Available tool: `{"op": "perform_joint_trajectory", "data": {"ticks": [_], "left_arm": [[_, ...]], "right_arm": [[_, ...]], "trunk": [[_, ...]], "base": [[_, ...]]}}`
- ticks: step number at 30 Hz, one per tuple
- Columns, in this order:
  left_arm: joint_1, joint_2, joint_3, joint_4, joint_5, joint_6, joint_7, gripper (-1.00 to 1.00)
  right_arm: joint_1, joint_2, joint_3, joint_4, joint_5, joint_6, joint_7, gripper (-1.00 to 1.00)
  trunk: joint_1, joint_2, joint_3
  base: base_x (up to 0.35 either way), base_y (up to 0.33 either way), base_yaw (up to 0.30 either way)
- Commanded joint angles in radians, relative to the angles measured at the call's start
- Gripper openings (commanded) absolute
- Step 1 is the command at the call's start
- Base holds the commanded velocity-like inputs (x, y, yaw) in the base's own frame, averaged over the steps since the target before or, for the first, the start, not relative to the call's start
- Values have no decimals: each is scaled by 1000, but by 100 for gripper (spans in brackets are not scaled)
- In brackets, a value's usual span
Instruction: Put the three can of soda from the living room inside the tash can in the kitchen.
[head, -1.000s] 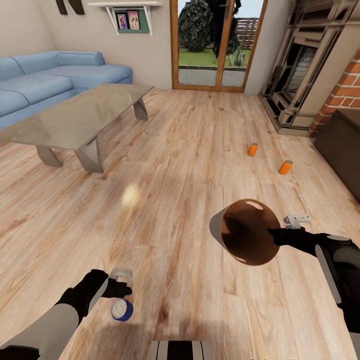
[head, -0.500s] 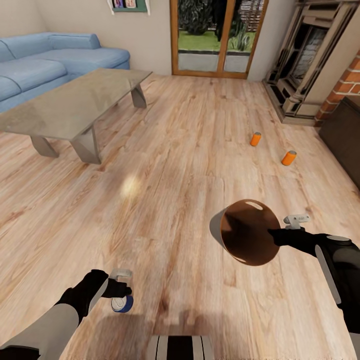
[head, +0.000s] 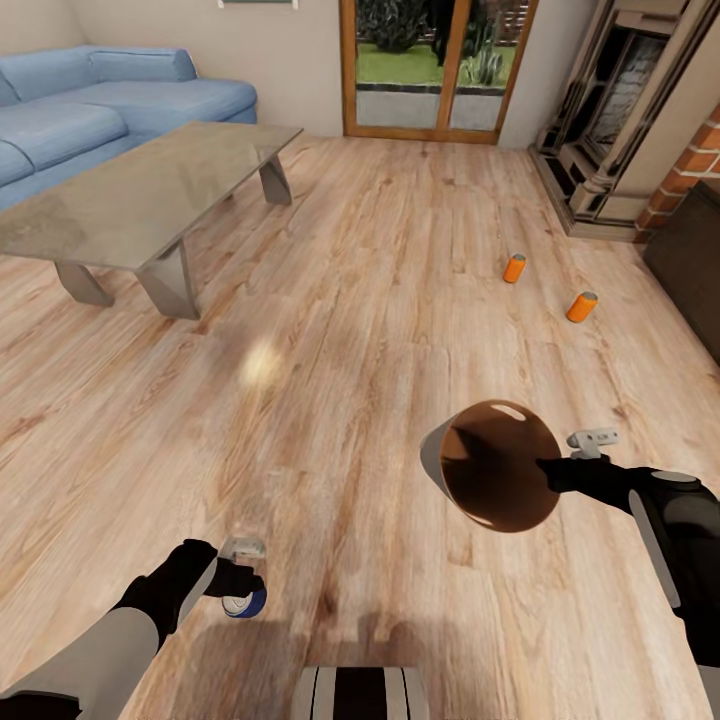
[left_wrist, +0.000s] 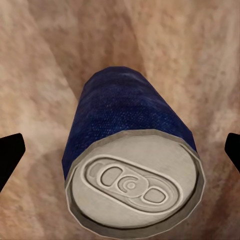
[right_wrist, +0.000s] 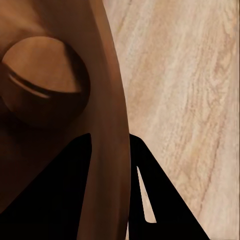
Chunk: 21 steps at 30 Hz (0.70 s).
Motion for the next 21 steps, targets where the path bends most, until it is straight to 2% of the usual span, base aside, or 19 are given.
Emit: {"op": "perform_joint_trajectory", "data": {"ticks": [1,4,14,18,19,21], "left_arm": [[0,0,0,0,0,0,0,100],[0,0,0,0,0,0,0,100],[0,0,0,2,-2,0,1,100],[0,0,0,2,-3,0,1,100],[0,0,0,2,-3,0,1,-100],[0,0,0,0,-2,0,0,-100]], "right_arm": [[0,0,1,-1,-10,3,3,-100],[0,1,1,-1,0,3,3,-100],[0,1,2,-1,7,3,3,-100],[0,1,1,-1,7,3,3,-100],[0,1,1,-1,7,3,3,-100],[0,1,0,-1,7,3,3,-100]], "trunk": [[0,0,0],[0,0,0],[4,-2,-39],[4,-2,-39],[4,-2,-39],[4,-2,-39]], "base": [[0,0,0],[0,0,0],[0,0,0],[0,0,0],[0,0,0],[0,0,0]]}}
